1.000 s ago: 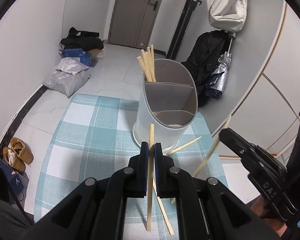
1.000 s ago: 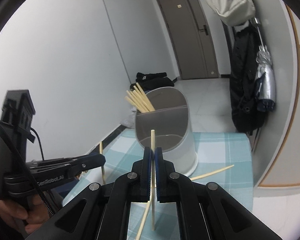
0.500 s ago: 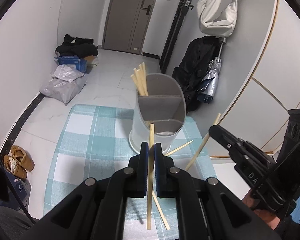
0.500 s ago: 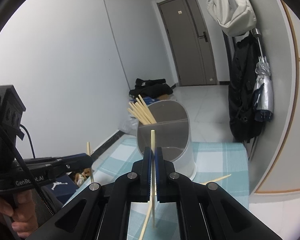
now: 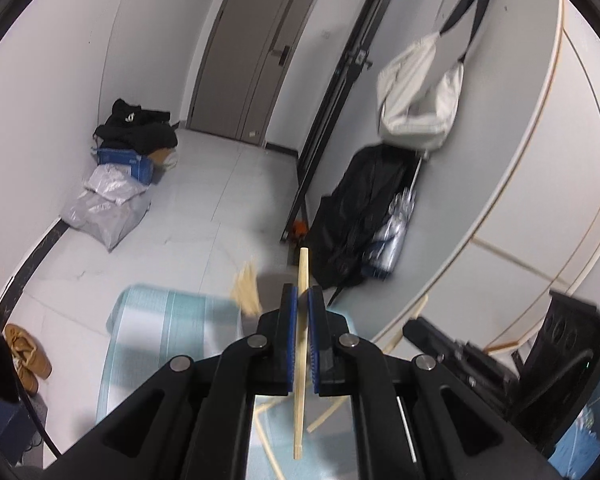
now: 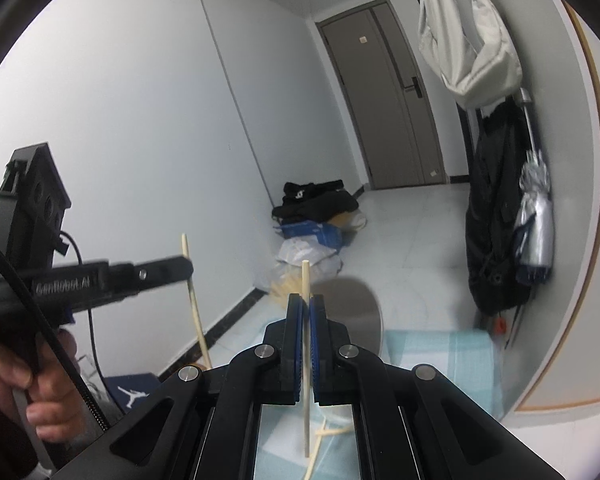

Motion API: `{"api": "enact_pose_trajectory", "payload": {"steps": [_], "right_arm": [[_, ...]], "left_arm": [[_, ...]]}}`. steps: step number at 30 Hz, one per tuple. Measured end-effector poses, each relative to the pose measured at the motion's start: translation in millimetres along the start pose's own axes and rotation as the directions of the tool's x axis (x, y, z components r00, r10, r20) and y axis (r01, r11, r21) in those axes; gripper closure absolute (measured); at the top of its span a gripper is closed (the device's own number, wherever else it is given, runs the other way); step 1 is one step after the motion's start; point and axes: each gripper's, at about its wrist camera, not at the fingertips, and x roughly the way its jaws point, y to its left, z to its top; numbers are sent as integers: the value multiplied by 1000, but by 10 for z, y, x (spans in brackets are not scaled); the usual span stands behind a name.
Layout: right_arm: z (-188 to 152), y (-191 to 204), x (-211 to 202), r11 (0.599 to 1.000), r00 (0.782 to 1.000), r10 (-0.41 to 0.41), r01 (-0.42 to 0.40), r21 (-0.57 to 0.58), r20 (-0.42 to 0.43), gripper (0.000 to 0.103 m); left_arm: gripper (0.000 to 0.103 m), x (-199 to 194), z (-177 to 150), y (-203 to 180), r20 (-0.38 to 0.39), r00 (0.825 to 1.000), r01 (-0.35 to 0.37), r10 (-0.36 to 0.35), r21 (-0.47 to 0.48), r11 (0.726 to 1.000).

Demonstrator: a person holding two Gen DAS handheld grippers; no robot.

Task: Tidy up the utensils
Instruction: 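Raise both held chopsticks up over the white utensil holder, then open both tools to drop the chopsticks into the holder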

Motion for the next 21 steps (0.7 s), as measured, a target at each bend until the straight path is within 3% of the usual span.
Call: {"api": "enact_pose_trajectory", "payload": {"steps": [10,14,21], "right_arm": [[780,44,143,997,998,10,-4,-81,62,100],[1024,47,343,993,998,12,-4,-114,67,100],[1145,-97,786,993,999,22,-17,-114,42,100]], "left_arm": [[101,167,512,66,111,993,-21,29,-74,997],[101,285,590,128,148,988,-33,47,-92,995],[101,644,519,318,179,979,-74,92,-101,992]]}}
